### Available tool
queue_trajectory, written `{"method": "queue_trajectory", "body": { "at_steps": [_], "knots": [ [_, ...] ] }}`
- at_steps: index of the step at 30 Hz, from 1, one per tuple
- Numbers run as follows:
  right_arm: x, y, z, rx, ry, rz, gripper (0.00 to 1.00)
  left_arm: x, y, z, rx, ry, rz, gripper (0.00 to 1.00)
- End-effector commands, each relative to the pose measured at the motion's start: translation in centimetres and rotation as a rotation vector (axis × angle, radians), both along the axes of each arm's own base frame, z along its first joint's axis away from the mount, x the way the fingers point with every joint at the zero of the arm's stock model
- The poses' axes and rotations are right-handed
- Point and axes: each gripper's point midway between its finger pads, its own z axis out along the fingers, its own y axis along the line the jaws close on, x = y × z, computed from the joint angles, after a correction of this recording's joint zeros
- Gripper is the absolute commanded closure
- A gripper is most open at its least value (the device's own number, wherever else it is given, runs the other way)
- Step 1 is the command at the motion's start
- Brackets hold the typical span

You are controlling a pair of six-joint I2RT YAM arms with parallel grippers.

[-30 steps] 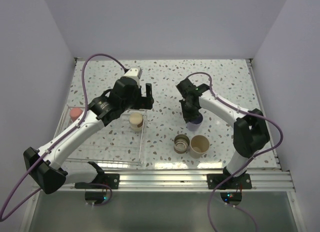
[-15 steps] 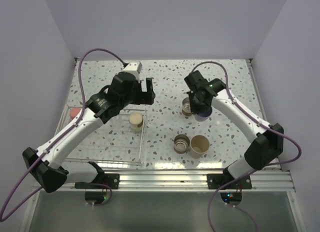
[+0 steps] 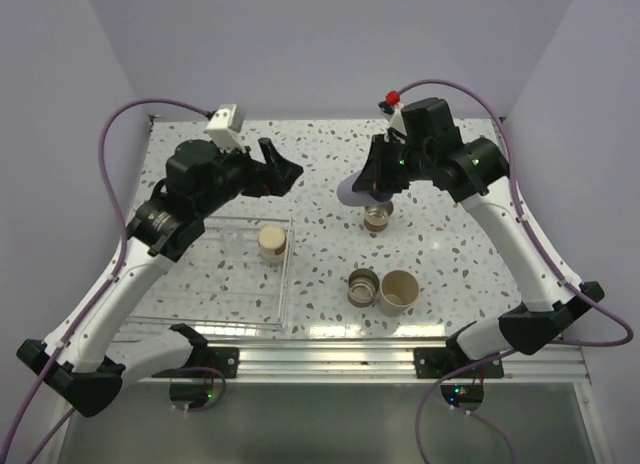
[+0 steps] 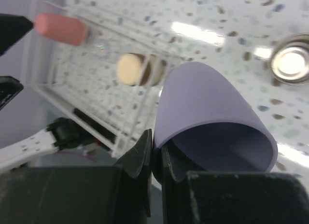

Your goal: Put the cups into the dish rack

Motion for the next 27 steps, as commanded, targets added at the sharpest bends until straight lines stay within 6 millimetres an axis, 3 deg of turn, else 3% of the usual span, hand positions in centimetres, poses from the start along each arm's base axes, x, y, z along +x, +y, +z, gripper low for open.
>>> {"method": "queue_trajectory", "body": {
  "at_steps": [1, 2, 3, 5, 6, 7, 9, 13, 22, 27],
  "knots": [
    [-2.5, 5.0, 6.1, 0.342, 0.000, 0.196, 1.00, -1.8, 0.6, 4.7, -0.201, -0.115, -0.099, 0.00],
    [-2.8, 5.8, 6.9, 0.409, 0.033, 0.198, 1.00, -2.6, 0.3, 6.1, -0.256, -0.155, -0.150, 0.00],
    [-3.5, 7.0, 9.0, 0.506, 0.013, 0.274, 1.00, -3.5, 0.7, 6.4, -0.281, -0.181, -0.166, 0.00],
    [-3.9, 8.2, 9.8, 0.623, 0.097, 0.286, 1.00, -4.9, 0.5, 8.1, -0.340, -0.236, -0.220, 0.00],
    [-3.9, 9.0, 12.1, 0.711, 0.039, 0.340, 1.00, -5.6, 0.7, 8.2, -0.356, -0.246, -0.233, 0.00],
    [-4.3, 9.5, 11.9, 0.754, 0.083, 0.374, 1.00, -6.0, 0.7, 8.5, -0.369, -0.254, -0.243, 0.00],
    [-4.1, 10.4, 13.3, 0.868, 0.120, 0.403, 1.00, -7.3, 1.0, 9.5, -0.404, -0.287, -0.258, 0.00],
    [-4.3, 10.9, 15.4, 0.977, 0.152, 0.459, 1.00, -8.9, 2.3, 11.7, -0.444, -0.357, -0.238, 0.00],
    [-6.1, 10.2, 19.5, 1.157, 0.204, 0.529, 1.00, -9.7, 3.7, 12.2, -0.443, -0.356, -0.181, 0.00],
    [-6.5, 9.6, 21.0, 1.293, 0.217, 0.567, 1.00, -11.0, 4.2, 13.6, -0.489, -0.403, -0.192, 0.00]
  ]
}}
